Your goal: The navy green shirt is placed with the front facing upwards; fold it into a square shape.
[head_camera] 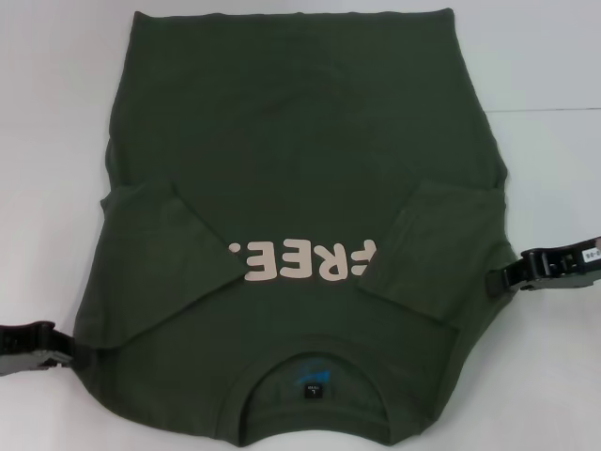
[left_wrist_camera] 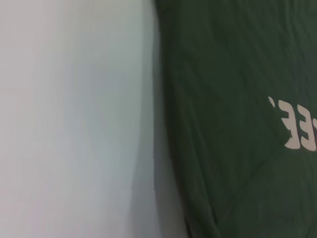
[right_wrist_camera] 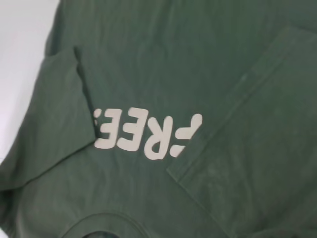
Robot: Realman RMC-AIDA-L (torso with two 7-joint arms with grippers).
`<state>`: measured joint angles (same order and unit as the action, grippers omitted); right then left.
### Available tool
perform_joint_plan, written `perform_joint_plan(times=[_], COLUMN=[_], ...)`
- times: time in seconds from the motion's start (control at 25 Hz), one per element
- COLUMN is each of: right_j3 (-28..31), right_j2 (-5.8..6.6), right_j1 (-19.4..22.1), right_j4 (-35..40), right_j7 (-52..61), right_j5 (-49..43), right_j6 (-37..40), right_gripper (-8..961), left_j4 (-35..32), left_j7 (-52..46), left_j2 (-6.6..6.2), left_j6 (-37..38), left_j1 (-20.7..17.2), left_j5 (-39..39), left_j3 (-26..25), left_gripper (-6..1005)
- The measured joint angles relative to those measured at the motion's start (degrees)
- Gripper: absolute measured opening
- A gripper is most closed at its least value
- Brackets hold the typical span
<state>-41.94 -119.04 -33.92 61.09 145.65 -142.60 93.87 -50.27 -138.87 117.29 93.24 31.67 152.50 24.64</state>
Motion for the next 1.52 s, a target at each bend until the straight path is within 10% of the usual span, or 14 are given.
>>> perform_joint_plan(times=[0.72, 1.52], right_j3=[16.0, 23.2], right_j2=[0.66, 2.37], right_j1=[8.5, 13.0], right_j4=[-18.0, -25.9], right_j7=[-45.8, -64.2], right_j5=[13.6, 16.2], right_j6=[-0.7, 1.5], right_gripper=[45, 44], left_j4=[13.1, 14.9], left_j7=[29.1, 44.6], left_j2=[-0.59, -1.46], left_j6=[-3.2, -0.2], left_j1=[-2.4, -5.0], left_j5=[-3.2, -3.9], left_j3=[-11.8, -19.7], left_gripper=[66, 62])
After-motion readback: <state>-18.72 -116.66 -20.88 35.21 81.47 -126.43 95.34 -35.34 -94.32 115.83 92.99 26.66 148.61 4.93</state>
